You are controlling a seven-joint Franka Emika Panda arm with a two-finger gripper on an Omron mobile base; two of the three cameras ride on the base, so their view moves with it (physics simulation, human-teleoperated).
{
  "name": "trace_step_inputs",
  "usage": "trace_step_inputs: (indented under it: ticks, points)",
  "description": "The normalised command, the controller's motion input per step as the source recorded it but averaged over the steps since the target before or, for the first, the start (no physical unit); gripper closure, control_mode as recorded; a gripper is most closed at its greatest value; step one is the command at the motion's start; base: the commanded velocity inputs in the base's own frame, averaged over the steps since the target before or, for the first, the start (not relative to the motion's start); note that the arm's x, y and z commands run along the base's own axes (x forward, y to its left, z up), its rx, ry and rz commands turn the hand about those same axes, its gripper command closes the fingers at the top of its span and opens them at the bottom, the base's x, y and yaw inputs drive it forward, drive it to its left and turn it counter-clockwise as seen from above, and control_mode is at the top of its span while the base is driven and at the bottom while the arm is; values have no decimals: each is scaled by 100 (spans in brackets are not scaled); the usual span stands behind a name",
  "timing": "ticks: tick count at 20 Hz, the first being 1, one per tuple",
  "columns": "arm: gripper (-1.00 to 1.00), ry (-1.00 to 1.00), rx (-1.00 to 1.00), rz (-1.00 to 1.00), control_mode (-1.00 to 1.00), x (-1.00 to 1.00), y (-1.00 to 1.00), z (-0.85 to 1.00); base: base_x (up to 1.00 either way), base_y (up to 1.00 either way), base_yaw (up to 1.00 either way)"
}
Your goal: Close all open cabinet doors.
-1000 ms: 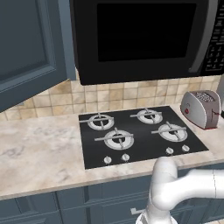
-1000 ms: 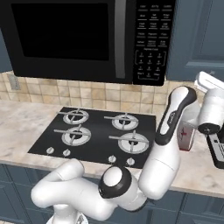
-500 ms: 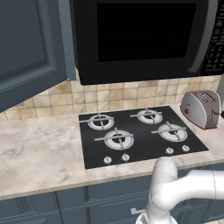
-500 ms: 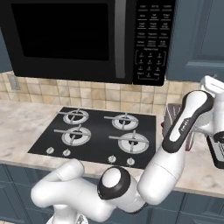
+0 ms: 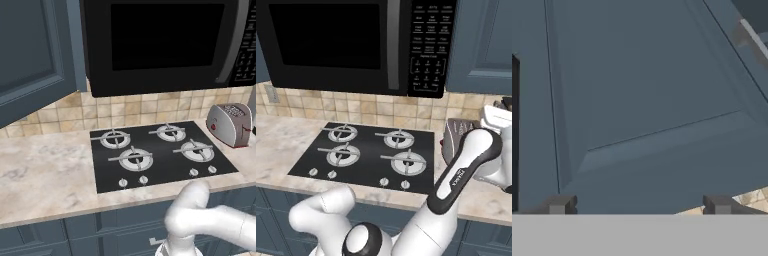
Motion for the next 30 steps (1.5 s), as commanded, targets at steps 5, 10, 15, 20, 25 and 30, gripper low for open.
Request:
trace_step_inputs:
  ticks: [5, 10, 15, 20, 25, 30]
  points:
    - [-100, 0, -14, 0, -100, -46, 96, 0, 0, 0, 0]
    - [-100, 0, -14, 0, -100, -41, 100, 0, 0, 0, 0]
    - [-100, -1, -14, 0, -100, -50, 100, 0, 0, 0, 0]
    - [-100, 0, -14, 0, -100, -49, 100, 0, 0, 0, 0]
    - [-100, 0, -11, 0, -100, -45, 100, 1, 0, 0, 0]
    - [-100, -1, -11, -1, -100, -44, 100, 1, 0, 0, 0]
